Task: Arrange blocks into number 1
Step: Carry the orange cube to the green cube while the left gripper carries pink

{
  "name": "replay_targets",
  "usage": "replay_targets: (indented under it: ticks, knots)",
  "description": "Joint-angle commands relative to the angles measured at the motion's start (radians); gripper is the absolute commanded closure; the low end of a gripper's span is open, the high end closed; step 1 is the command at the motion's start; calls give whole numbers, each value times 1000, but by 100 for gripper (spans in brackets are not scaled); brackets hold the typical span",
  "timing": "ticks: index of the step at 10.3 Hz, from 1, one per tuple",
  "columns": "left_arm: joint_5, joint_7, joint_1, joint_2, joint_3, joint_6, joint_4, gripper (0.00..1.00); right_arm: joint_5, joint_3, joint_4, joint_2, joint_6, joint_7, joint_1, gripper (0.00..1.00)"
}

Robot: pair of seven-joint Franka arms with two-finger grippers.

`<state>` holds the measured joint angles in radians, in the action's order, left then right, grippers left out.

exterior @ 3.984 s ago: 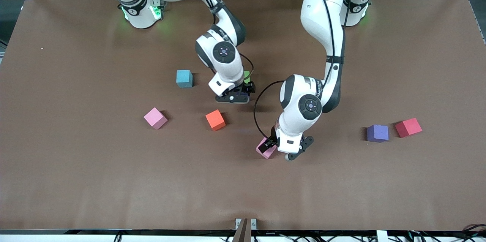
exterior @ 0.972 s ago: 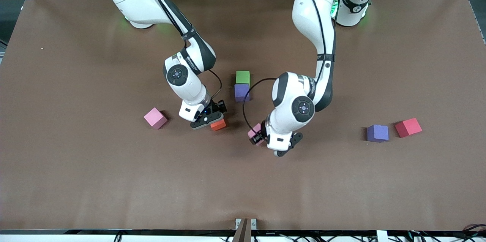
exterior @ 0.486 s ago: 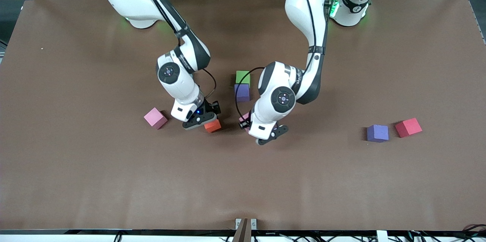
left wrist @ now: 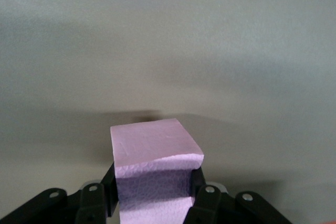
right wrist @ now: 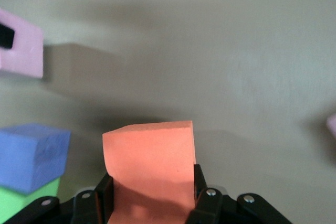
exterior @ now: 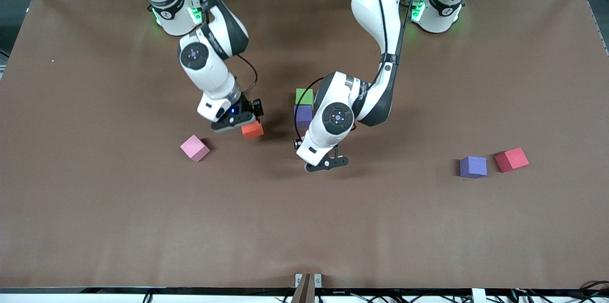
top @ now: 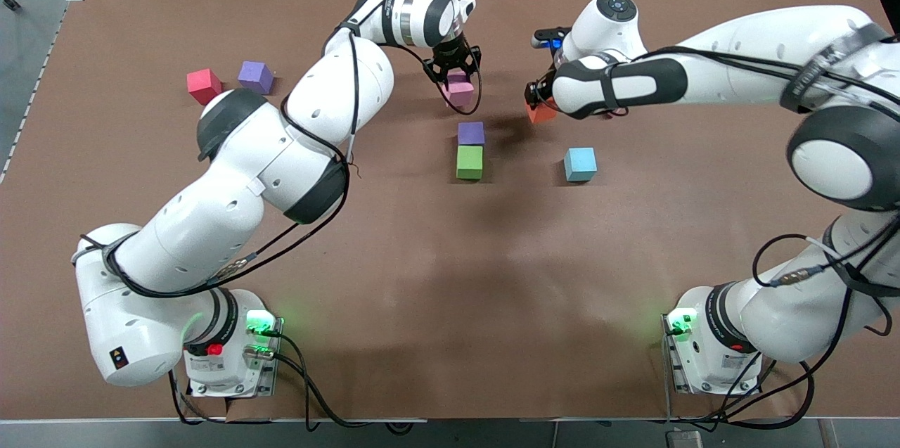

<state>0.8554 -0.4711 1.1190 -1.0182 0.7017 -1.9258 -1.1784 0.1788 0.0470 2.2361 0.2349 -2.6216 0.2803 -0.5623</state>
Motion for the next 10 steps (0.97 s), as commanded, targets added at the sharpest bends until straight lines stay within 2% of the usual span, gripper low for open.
replay_targets:
  ticks: [1,3,7,10]
  knots:
    - [-24,107,13,15,7,22,-6,100,16,2,65,-84,44,208,-101,59]
    - [-18,182,19,17,1,22,-6,100,16,2,97,-101,34,353,-186,59]
    - [31,149,18,12,-8,21,-12,100,16,16,154,-131,32,473,-270,59]
    - [79,147,19,3,-8,2,-15,100,16,16,154,-126,29,532,-358,59]
